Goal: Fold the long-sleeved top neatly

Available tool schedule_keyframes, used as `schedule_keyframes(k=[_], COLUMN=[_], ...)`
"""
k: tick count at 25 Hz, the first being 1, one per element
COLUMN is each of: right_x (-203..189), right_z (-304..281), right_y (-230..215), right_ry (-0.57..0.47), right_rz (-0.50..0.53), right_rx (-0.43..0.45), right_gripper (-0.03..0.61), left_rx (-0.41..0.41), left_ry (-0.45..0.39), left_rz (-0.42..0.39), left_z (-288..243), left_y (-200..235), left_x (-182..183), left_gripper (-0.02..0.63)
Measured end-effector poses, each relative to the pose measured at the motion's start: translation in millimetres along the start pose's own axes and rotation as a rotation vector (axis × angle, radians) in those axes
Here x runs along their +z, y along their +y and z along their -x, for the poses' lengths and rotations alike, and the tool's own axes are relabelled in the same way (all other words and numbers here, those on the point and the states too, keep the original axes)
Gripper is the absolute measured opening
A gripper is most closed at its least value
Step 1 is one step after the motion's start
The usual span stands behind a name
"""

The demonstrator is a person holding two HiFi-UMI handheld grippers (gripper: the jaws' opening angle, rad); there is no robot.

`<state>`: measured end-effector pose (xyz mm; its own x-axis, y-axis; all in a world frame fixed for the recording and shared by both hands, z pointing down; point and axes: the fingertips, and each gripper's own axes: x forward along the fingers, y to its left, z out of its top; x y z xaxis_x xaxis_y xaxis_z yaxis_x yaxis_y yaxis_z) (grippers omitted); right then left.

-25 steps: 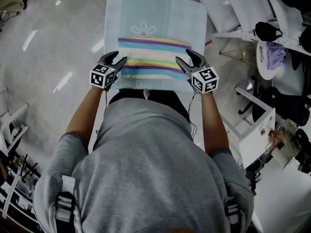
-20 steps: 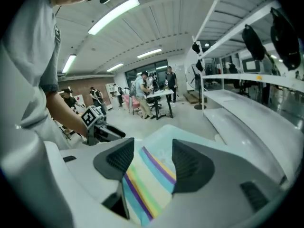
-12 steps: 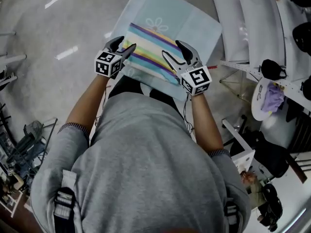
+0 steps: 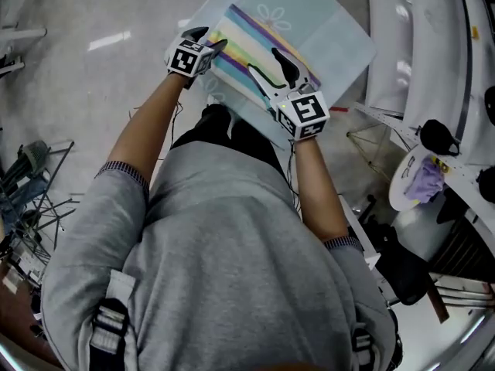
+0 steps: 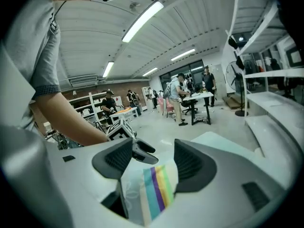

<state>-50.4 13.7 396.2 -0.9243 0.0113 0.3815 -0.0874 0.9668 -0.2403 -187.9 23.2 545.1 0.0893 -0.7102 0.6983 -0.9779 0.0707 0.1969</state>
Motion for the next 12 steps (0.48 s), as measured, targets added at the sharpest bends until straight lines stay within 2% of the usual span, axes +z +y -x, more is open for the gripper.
schedule_keyframes(k=[8, 12], right_x=[-9.8, -18.8], right_z=[-34.3, -41.9], right_y=[23.1, 25.1], right_ry=[0.051, 0.073], right_rz=[0.02, 0.01], right_rx=[-0.01, -0.034], right_gripper=[0.291, 0.291], left_rx=[0.042, 0.045], left_ry=[0.128, 0.173], left_rz=[0.083, 0.061], left_z=[-55.3, -76.1], left_y=[57.1, 65.5], left_x=[-41.0, -54.9], left_gripper=[0.298, 0.298])
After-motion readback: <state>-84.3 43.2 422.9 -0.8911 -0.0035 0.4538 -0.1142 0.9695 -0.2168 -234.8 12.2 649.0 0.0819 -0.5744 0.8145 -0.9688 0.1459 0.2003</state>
